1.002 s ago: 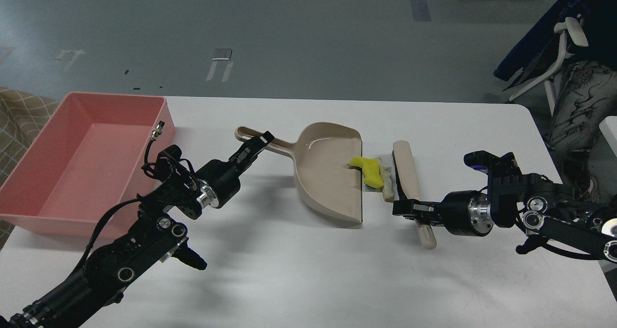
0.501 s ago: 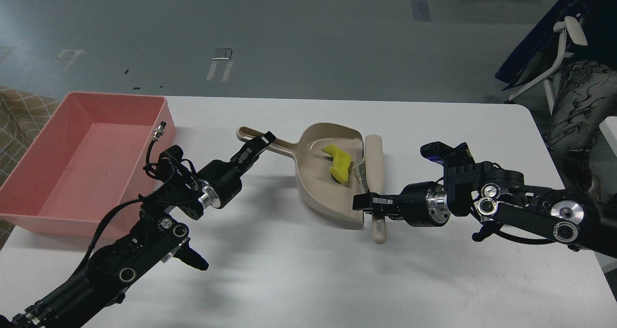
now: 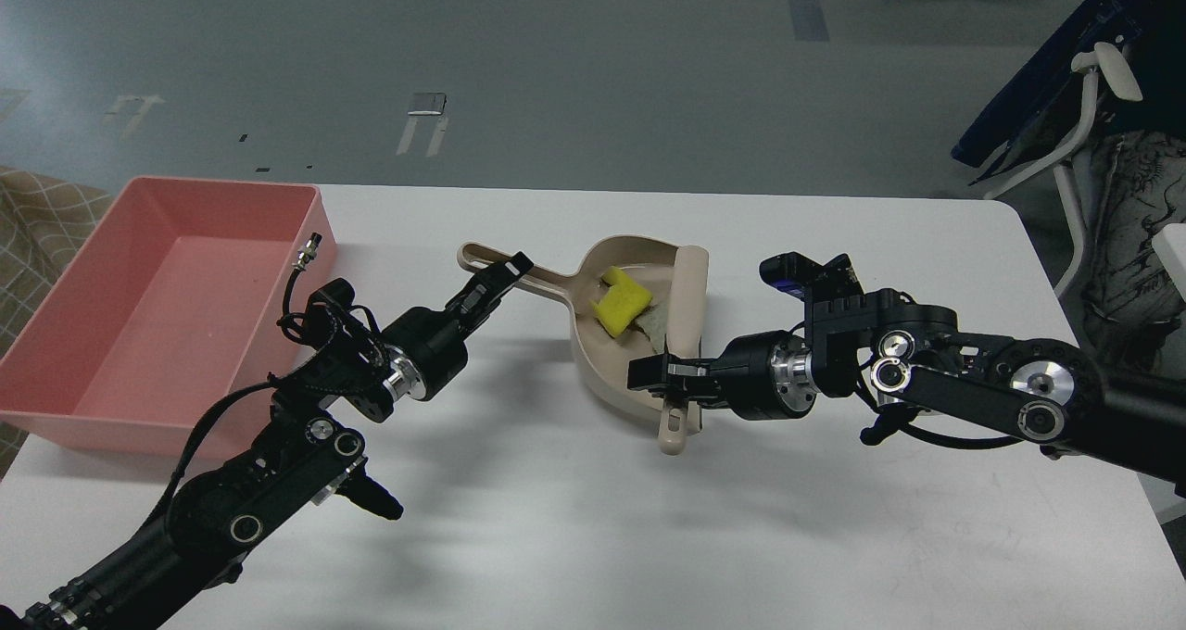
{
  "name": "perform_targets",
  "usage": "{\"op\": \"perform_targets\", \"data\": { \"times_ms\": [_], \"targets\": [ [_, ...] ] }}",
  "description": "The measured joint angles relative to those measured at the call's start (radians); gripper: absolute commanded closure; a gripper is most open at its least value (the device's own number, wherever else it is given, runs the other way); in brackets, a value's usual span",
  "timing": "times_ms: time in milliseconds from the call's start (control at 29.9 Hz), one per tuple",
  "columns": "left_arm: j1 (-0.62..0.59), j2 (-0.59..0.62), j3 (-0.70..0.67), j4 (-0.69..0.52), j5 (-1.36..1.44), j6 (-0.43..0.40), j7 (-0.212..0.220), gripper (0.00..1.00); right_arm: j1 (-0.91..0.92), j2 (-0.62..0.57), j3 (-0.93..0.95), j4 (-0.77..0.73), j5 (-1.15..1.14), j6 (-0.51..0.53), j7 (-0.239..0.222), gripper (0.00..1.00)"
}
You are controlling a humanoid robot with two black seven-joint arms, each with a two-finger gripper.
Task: Sweep and dump garbage into bin
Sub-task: 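Sweep the brush across the dustpan toward the left gripper, then lift the dustpan with the left gripper over the pink bin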
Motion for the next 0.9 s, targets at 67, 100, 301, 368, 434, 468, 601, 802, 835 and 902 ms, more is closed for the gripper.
{"op": "perform_targets", "data": {
  "times_ms": [67, 100, 301, 368, 434, 468, 601, 802, 835, 902],
  "targets": [
    [0.0, 0.0, 0.0, 0.0, 0.0, 0.0, 0.0, 1.0, 0.008, 0.004, -0.007, 0.0, 0.004, 0.0, 0.0, 1.0],
    [0.0, 0.0, 0.0, 0.0, 0.0, 0.0, 0.0, 1.0, 0.013, 0.005, -0.011, 0.0, 0.008, 0.0, 0.0, 1.0],
    [0.0, 0.0, 0.0, 0.0, 0.0, 0.0, 0.001, 1.0, 0.054, -0.015, -0.02, 0.012, 0.032, 0.0, 0.0, 1.0],
    [0.0, -0.001, 0.0, 0.0, 0.0, 0.0, 0.001, 1.0, 0.073, -0.038, -0.02, 0.02, 0.038, 0.006, 0.0, 1.0],
    [0.0, -0.001, 0.0, 0.0, 0.0, 0.0, 0.001, 1.0, 0.083, -0.057, -0.021, 0.031, 0.041, 0.012, 0.0, 1.0],
    [0.0, -0.001, 0.0, 0.0, 0.0, 0.0, 0.001, 1.0, 0.087, -0.068, -0.021, 0.04, 0.043, 0.014, 0.0, 1.0],
    [0.0, -0.007, 0.0, 0.0, 0.0, 0.0, 0.001, 1.0, 0.098, -0.122, -0.021, 0.074, 0.044, 0.015, 0.0, 1.0],
    [0.0, -0.009, -0.006, -0.005, -0.041, -0.008, 0.006, 1.0, 0.101, -0.244, -0.021, 0.135, 0.044, 0.021, 0.0, 1.0],
    [-0.001, -0.008, -0.006, -0.008, -0.063, -0.009, 0.007, 1.0, 0.101, -0.266, -0.021, 0.144, 0.044, 0.022, 0.0, 1.0],
    [-0.011, -0.005, -0.006, -0.015, -0.122, -0.009, 0.011, 1.0, 0.095, -0.309, -0.021, 0.163, 0.044, 0.026, 0.0, 1.0]
  ]
}}
